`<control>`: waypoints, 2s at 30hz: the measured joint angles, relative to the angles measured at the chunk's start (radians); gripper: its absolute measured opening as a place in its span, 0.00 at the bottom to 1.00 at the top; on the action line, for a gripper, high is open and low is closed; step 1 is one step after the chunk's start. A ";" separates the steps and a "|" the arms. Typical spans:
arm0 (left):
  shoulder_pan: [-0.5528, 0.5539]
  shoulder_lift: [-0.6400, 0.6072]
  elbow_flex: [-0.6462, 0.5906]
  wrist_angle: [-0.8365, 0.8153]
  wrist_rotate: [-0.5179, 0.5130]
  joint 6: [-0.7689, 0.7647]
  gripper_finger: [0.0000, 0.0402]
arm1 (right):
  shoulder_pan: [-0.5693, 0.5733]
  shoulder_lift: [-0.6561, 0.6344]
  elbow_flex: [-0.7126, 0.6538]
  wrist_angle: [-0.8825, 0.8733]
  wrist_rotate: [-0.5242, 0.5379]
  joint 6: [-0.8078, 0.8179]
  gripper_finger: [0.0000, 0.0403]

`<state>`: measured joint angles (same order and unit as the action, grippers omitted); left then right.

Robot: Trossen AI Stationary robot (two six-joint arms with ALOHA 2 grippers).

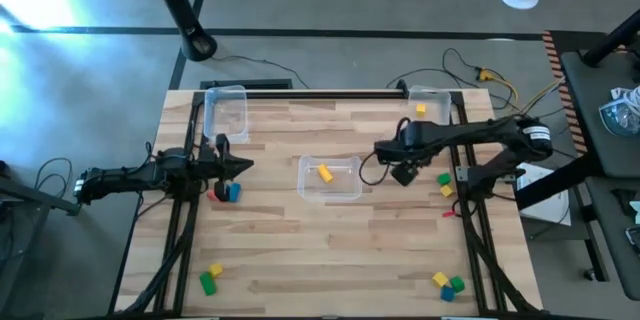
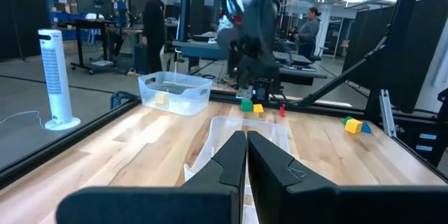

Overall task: Sort blocks by size
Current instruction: Put the green square block into the top right transparent bin

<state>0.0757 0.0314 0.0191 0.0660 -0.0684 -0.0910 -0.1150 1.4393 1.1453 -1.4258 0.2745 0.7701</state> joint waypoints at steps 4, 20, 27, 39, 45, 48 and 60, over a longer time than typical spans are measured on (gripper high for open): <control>0.000 0.000 0.000 0.000 0.000 0.000 0.00 | 0.001 0.044 -0.065 -0.058 -0.180 -0.072 0.72; 0.000 0.000 0.000 -0.001 0.000 0.000 0.00 | -0.001 0.386 -0.247 -0.062 -0.058 -0.644 0.76; 0.000 0.000 0.000 0.000 0.000 0.000 0.00 | 0.000 0.360 -0.296 -0.044 -0.098 -0.826 0.78; 0.000 0.000 0.000 0.000 0.000 0.000 0.00 | 0.052 0.265 -0.346 0.091 -0.092 -0.939 0.72; 0.000 0.000 0.000 0.000 0.000 0.000 0.00 | 0.052 0.266 -0.364 0.116 -0.064 -0.947 0.72; 0.000 0.000 0.000 0.000 0.000 0.000 0.00 | 0.050 0.266 -0.387 0.141 -0.063 -0.968 0.70; 0.000 0.000 0.000 0.000 0.000 0.000 0.00 | 0.049 0.297 -0.430 0.208 -0.034 -0.976 0.49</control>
<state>0.0755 0.0313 0.0193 0.0659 -0.0683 -0.0910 -0.0658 1.7359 0.7150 -1.2181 0.2410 -0.2061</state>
